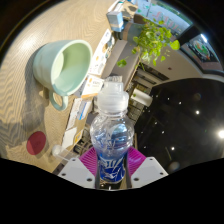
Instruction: Pour water
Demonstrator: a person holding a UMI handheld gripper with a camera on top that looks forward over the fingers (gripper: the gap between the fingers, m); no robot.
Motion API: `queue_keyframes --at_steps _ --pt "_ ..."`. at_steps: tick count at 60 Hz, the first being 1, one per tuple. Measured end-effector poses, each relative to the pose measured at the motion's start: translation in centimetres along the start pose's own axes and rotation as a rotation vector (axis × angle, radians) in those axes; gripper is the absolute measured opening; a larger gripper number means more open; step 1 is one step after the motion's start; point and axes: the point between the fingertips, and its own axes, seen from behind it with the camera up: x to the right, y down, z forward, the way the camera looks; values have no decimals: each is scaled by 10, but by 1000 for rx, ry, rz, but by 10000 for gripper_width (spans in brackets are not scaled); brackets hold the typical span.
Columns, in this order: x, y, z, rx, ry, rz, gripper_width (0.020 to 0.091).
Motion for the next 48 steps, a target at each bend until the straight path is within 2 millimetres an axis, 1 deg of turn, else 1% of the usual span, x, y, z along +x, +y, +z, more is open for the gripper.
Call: queue_keyframes --at_steps 3,9,18,23,24,26,30,31,33,38,39,44,48 --pt "-5 -2 5 -16 5 -107 349" --pt "-11 -7 8 -23 2 -203 350" --pt "-17 -23 7 11 -14 -219 349" --pt "-14 -22 6 20 -24 -156 349" --pt "-11 -22 2 16 -24 -143 349" --pt "-10 -19 5 25 -38 -77 349" --pt "-2 -10 2 23 -64 72 350" --pt "7 -9 -5 12 -56 101 349" --pt "11 -3 -3 32 -75 212 350" --pt "31 13 -9 60 -86 475 351" --pt "41 16 -19 44 -77 510 353" --pt "52 38 -21 78 -112 778 351" --pt "52 53 -25 96 -155 974 351"
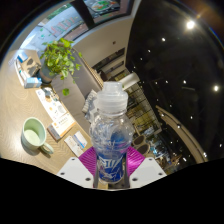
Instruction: Pour water
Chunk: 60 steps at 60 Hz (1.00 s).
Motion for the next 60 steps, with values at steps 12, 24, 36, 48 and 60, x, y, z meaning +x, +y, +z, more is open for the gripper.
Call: queue_keyframes --at_steps 12,24,36,48,60 --pt "-8 44 2 -13 -161 562 350" --pt "-62 104 29 -72 -280 873 352" --pt "-113 138 41 -97 -338 935 353" --pt "-123 146 38 -85 -328 977 404" --pt "-125 152 33 -161 -345 985 684"
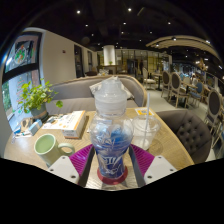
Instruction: Pour water
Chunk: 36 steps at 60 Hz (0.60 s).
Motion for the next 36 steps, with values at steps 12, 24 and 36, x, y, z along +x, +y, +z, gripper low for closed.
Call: queue_keyframes --at_steps 12,24,36 --pt "-4 7 -53 -120 85 2 856" --pt "-39 -5 -164 -179 157 -49 857" --pt "-100 -10 -258 -190 164 -54 851"
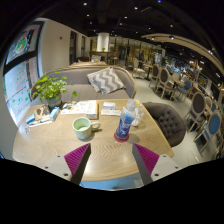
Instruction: Pour water
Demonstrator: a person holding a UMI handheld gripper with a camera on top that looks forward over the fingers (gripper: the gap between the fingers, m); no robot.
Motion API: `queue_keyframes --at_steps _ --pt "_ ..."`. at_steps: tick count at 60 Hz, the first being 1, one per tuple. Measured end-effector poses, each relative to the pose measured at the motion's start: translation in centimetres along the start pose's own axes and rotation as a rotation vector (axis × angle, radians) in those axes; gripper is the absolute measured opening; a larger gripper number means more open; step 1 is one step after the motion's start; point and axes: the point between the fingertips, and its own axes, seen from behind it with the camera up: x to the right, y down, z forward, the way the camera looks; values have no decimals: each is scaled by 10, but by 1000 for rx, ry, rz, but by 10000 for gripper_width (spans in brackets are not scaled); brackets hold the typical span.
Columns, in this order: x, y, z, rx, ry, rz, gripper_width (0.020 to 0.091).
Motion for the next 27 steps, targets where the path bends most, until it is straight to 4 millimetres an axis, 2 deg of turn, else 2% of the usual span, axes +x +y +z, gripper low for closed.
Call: queue_keyframes --at_steps 1,5,10,20,27 --pt "-6 -2 -11 -4 1 2 852" --pt "-23 1 -31 -2 -11 8 852" --pt "-37 1 -49 12 -8 8 852" --pt "-58 -4 -67 38 -12 0 855" --pt "-64 -7 -71 39 -7 -15 854"
